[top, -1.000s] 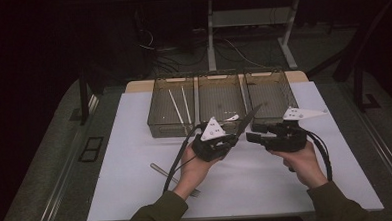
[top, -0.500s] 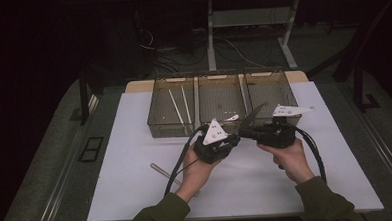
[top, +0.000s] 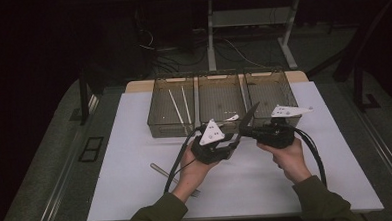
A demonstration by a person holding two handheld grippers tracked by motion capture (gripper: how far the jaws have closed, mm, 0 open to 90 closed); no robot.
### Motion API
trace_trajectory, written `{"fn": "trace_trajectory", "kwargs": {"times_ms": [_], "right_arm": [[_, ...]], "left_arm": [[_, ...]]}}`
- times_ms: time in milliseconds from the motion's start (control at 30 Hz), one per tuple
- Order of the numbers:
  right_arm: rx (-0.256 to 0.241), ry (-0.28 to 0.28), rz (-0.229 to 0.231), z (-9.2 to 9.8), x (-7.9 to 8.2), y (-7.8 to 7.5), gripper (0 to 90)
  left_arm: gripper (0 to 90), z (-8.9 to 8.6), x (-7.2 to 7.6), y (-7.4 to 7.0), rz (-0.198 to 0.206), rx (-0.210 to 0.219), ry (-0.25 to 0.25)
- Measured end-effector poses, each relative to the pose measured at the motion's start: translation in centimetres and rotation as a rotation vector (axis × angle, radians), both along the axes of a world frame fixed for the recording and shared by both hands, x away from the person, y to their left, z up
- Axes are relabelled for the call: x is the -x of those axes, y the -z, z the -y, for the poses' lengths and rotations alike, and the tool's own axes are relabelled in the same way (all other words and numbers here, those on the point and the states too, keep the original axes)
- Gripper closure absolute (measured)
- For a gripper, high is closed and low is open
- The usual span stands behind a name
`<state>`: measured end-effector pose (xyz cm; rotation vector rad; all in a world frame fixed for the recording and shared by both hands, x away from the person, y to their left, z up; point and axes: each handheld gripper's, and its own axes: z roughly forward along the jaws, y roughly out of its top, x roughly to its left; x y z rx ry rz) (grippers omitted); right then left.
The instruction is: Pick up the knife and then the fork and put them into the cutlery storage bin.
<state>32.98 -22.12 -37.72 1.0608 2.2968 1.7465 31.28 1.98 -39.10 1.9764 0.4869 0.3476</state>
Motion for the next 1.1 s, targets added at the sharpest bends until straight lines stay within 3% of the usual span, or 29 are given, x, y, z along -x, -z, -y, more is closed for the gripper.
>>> {"fn": "trace_trajectory", "kwargs": {"times_ms": [167,333,533,700,967,1100], "right_arm": [[0.001,0.002,-0.003,0.3,0.0,0.0,88.0],[0.002,0.011,0.008,0.7,-0.1,-0.2,88.0],[-0.002,0.033,0.016,1.8,-0.2,-0.7,88.0],[-0.008,0.064,0.030,3.0,-0.5,-1.5,88.0],[-0.048,0.140,0.071,5.9,-1.4,-3.6,88.0],[-0.064,0.193,0.090,7.3,-2.3,-4.7,88.0]], "left_arm": [[53.4,-2.2,0.2,0.2,-0.017,-0.008,0.026],[46.4,-5.2,0.5,0.3,-0.004,-0.008,0.030],[39.8,-8.8,1.3,0.9,-0.054,0.029,0.053],[32.6,-11.2,2.0,1.7,-0.091,0.026,0.055],[20.7,-12.7,3.4,2.9,-0.110,-0.034,0.034],[13.7,-13.0,4.0,3.0,-0.103,-0.039,0.000]]}}
